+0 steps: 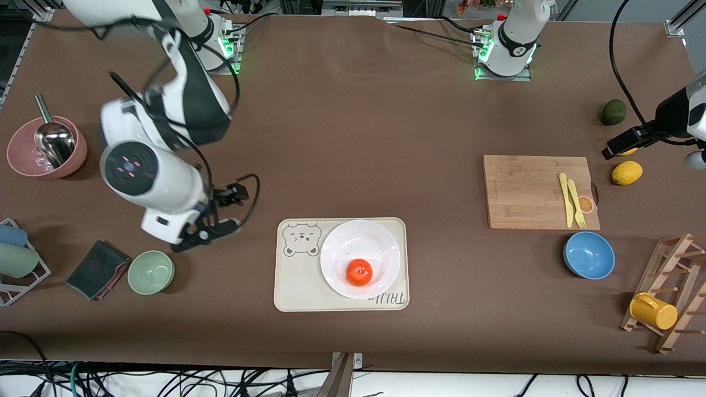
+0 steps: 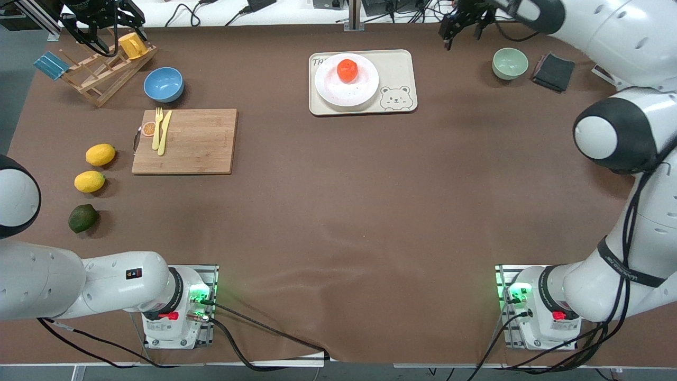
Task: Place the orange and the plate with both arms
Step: 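Release the plate and raise the right gripper away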
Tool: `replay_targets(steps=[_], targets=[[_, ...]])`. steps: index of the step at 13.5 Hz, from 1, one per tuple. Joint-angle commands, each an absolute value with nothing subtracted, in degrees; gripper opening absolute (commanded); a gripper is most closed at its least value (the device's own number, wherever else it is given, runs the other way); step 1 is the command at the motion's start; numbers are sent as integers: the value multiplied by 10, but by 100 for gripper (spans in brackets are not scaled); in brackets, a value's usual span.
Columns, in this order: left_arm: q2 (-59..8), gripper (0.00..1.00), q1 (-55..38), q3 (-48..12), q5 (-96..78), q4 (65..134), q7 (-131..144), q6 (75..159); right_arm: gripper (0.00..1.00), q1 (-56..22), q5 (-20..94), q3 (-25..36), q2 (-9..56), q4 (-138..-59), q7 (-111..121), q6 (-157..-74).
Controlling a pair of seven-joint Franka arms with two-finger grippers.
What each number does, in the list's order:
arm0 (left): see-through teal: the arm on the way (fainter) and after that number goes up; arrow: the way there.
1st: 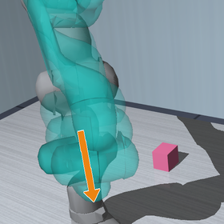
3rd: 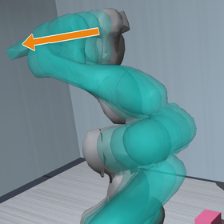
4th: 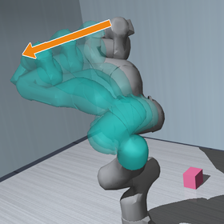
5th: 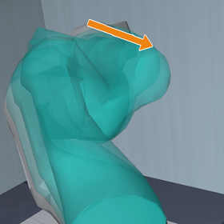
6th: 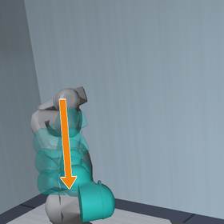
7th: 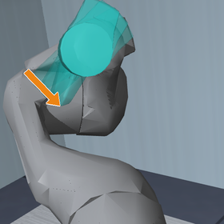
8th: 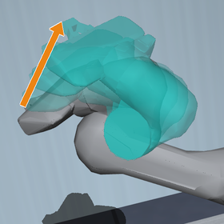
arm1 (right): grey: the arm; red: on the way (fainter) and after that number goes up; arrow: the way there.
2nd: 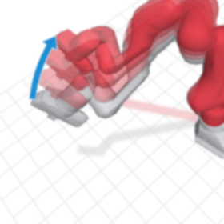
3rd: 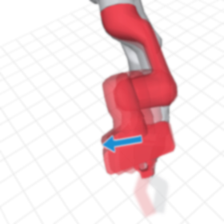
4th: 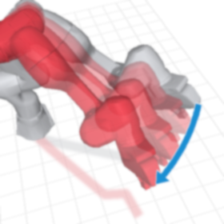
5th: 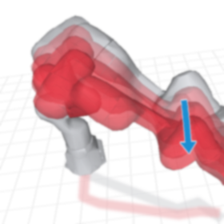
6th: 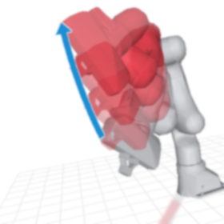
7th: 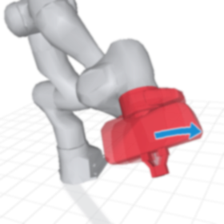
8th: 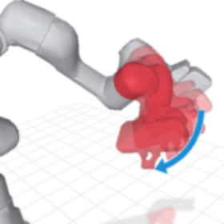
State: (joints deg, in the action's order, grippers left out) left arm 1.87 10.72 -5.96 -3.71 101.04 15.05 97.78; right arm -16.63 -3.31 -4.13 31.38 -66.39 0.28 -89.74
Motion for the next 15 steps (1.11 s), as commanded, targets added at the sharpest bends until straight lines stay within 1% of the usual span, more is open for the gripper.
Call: replay_targets(steps=[1,2,3,4,5,8,11,15], targets=[[20,100,114,-62,-53,1002,133,968,100,-164,-40,-35,236,-699,-5,-872],[20,100,114,-62,-53,1002,133,968,100,-153,-38,-33,210,-715,-6,-862],[20,100,114,-62,-53,1002,133,968,100,-132,-38,-33,174,-748,-10,-862],[20,100,114,-62,-53,1002,133,968,100,-119,-37,-32,144,-790,-3,-875],[20,100,114,-62,-52,1002,133,968,100,-101,-37,-33,117,-814,-5,-890],[22,100,114,-62,-52,1002,133,967,100,-73,-4,-32,59,-897,-11,-905],[23,100,114,-62,-52,1002,133,967,100,-48,10,-33,8,-977,-9,-965],[23,100,114,-62,-52,1002,133,966,100,-25,18,-32,-4,-984,1,-973]])
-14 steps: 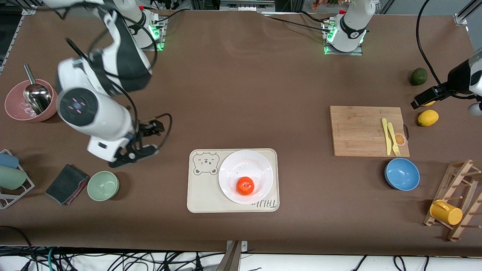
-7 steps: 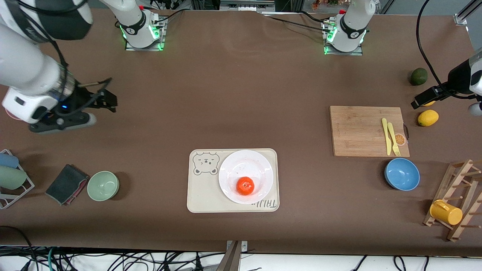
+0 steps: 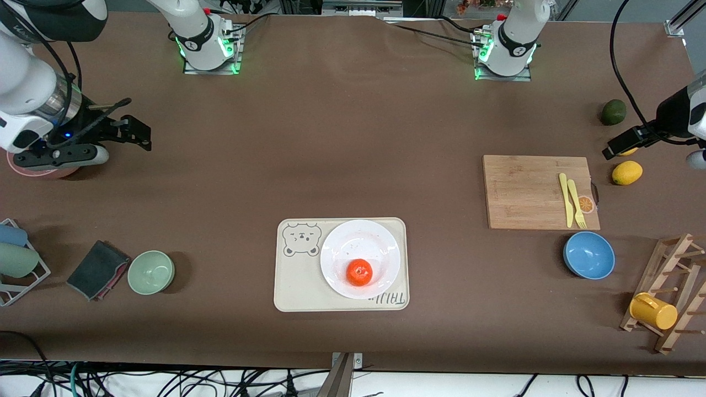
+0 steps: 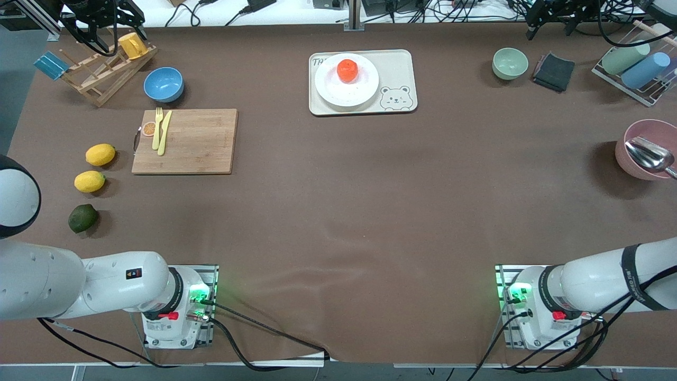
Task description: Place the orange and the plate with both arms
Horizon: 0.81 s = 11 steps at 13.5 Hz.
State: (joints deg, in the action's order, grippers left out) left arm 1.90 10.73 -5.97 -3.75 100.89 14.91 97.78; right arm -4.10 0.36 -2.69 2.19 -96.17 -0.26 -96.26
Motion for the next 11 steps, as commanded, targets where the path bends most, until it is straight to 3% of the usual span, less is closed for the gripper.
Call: replay_targets(steps=[1,4,11], targets=[[23,100,114,-62,-52,1002,133,966,100,-20,18,-32,-9,-991,6,-970],[22,100,113,-65,-52,1003,133,966,100,-18,18,-32,-35,-1033,7,-997],[17,100,113,-66,-52,1004,132,964,100,-17,17,-25,-25,-1030,9,-997]])
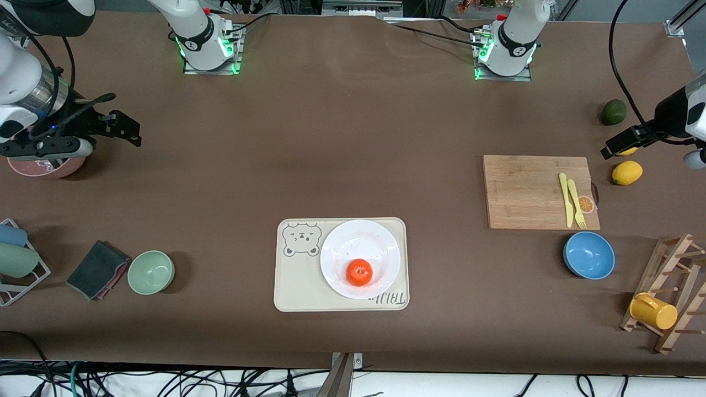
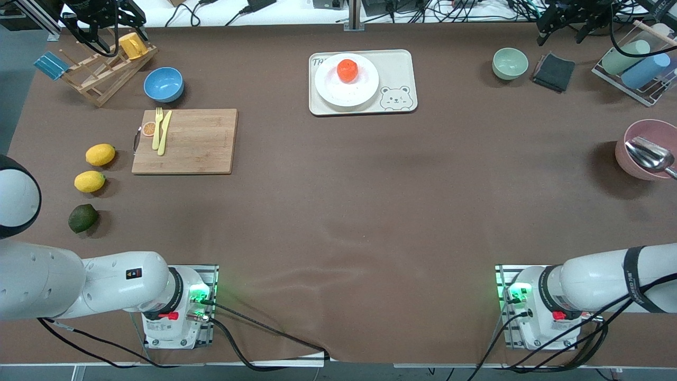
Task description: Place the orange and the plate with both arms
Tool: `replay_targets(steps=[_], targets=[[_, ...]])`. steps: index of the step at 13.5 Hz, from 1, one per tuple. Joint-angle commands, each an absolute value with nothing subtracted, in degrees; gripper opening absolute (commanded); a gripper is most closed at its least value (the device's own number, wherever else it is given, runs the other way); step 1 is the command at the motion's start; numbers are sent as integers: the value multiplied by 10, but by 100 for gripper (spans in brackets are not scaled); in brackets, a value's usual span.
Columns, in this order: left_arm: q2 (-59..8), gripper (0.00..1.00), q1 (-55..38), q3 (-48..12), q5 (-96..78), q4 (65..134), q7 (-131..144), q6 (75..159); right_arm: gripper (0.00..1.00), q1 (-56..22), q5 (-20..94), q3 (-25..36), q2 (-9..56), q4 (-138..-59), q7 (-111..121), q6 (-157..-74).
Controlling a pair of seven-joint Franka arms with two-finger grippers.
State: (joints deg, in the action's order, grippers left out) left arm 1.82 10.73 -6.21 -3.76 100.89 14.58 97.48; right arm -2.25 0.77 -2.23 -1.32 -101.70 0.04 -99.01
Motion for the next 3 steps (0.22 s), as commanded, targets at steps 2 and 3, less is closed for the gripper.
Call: replay_targets(steps=[2,3], targets=[[13,100,112,-66,-52,1004,132,965,100,-17,16,-25,-25,-1030,9,-997],[12,100,112,-66,-52,1003,132,965,100,-17,16,-25,-25,-1030,8,-998]])
